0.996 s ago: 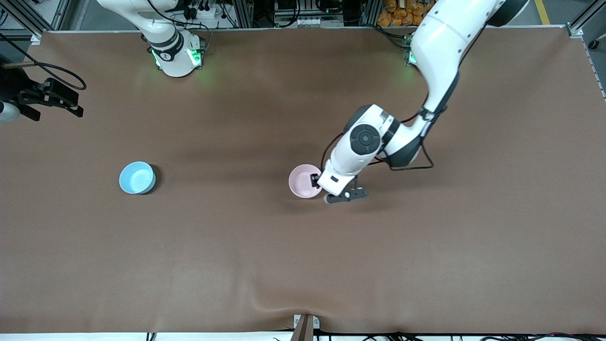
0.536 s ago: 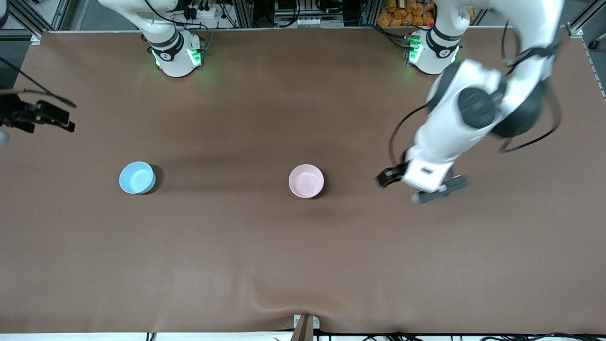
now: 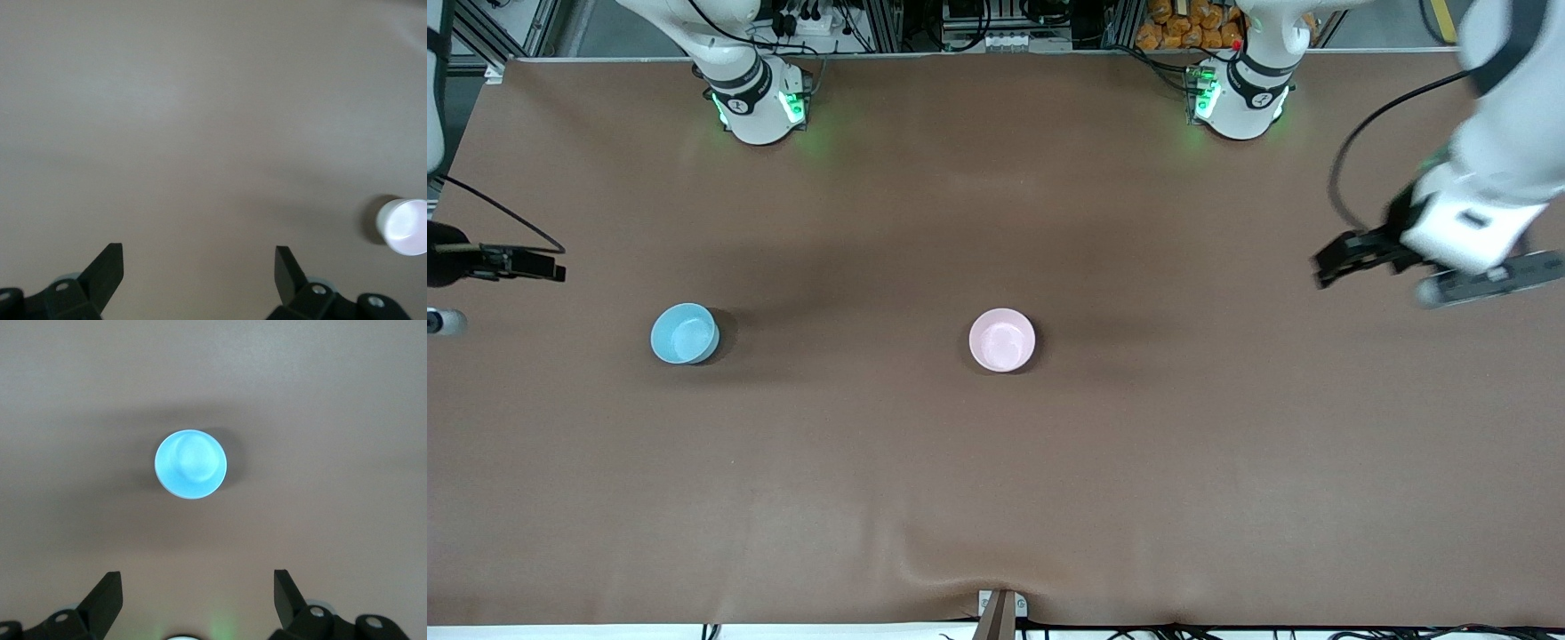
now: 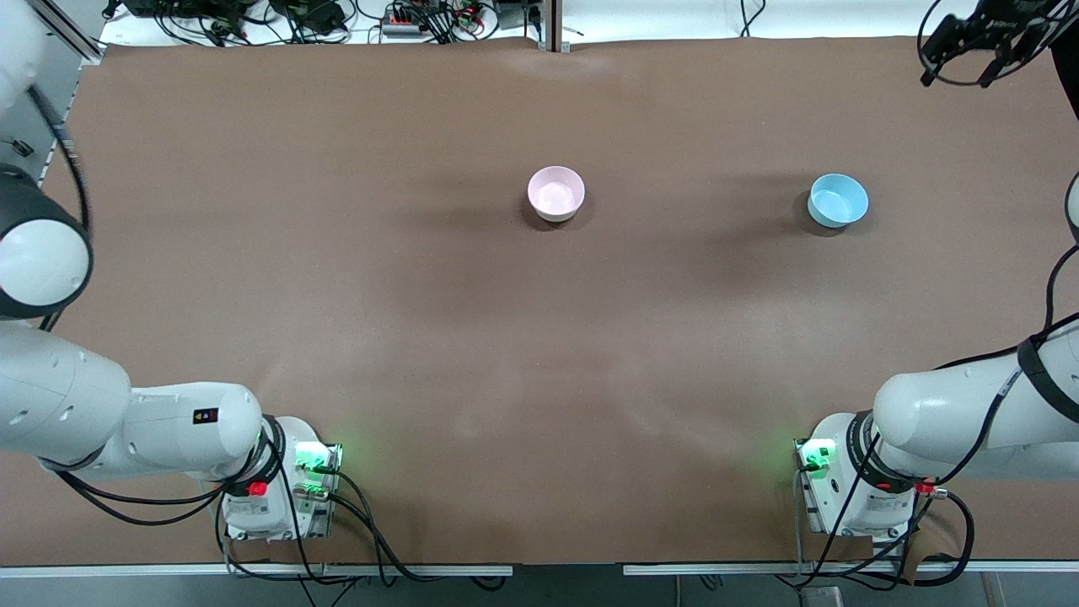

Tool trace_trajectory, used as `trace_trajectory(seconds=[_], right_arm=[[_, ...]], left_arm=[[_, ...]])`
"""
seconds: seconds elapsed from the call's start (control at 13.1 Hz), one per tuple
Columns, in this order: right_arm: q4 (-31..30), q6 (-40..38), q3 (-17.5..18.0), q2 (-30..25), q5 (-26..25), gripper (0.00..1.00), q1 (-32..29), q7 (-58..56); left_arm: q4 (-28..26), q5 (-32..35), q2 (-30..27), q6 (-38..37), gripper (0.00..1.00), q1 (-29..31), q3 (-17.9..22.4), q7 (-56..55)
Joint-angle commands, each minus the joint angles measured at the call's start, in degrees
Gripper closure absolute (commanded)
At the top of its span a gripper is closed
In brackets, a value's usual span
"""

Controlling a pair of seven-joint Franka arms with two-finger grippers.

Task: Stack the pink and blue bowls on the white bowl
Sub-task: 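Withdraw the left gripper while the right gripper reaches the blue bowl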

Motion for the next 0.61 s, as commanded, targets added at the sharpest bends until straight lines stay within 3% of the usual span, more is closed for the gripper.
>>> trace_trajectory(seconds=[0.0,0.23,0.38,0.46,0.54], right_arm=[[-10.4,11.7,0.9,-0.6,-0.7,0.0,-3.2,-5.0],[-16.3,23.3,1.0,4.2,-0.6,0.02,-3.6,-7.1],[-16.6,26.3,1.0,8.0,-0.6,0.17,-3.7,-7.1],[-16.8,27.2,1.1,8.8,-0.6,0.32,-3.7,-7.2],[-17.0,27.9,1.0,9.1,-0.6,0.4,-3.5,-7.3]], left_arm=[[-1.9,-0.2,-4.0,-2.3,0.0,5.6,-0.6,6.6],[-2.4,-2.3,-6.2,-3.7,0.0,11.3,-0.6,11.4],[-2.4,-3.3,-6.2,-3.8,0.0,13.7,-0.6,13.5],[-2.3,-3.3,-6.3,-3.8,0.0,13.8,-0.5,13.4],[-2.2,-3.3,-6.3,-3.8,0.0,13.8,-0.5,12.7]])
